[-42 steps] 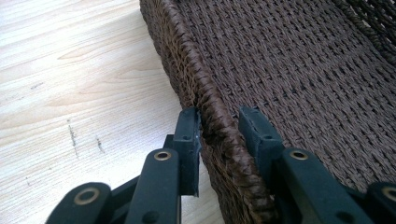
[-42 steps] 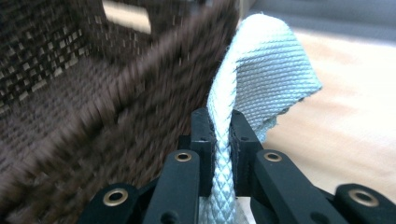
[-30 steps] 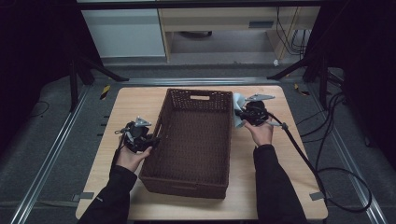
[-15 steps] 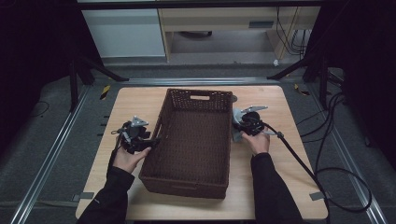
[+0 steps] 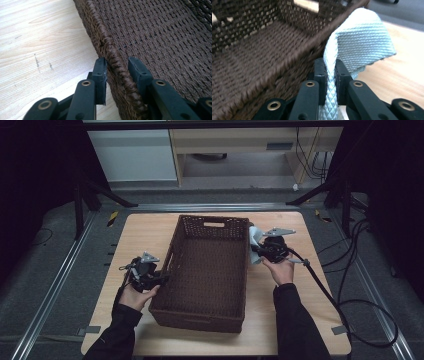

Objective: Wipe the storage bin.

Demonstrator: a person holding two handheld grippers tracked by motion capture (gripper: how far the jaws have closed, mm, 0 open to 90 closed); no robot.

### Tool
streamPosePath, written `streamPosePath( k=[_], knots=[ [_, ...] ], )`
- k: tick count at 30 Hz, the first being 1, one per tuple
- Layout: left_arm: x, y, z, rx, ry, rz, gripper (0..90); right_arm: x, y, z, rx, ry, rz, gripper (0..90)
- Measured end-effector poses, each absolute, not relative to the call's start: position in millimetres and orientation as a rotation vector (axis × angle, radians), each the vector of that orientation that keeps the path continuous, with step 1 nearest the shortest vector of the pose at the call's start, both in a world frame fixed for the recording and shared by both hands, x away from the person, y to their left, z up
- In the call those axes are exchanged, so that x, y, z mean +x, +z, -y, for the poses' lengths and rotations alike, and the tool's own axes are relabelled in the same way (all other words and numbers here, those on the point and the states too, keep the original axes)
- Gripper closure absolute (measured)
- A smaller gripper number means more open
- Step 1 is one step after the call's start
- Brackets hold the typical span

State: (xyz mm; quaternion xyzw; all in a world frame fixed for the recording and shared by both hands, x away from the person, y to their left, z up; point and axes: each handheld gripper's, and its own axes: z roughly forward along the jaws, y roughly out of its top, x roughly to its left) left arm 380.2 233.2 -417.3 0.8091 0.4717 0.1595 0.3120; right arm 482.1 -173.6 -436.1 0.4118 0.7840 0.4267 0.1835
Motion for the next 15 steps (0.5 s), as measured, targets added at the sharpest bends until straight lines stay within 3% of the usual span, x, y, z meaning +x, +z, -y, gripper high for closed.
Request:
streamPosePath(
  k=[12,15],
  knots=[
    [388,-418,-230,2.108,0.457,-1.257,71.3,480,-484,170,1.262,1.056,-2.328,83.8],
    [393,-419,-229,2.111,0.455,-1.253,71.3,481,-480,172,1.268,1.087,-2.323,83.8]
  ],
)
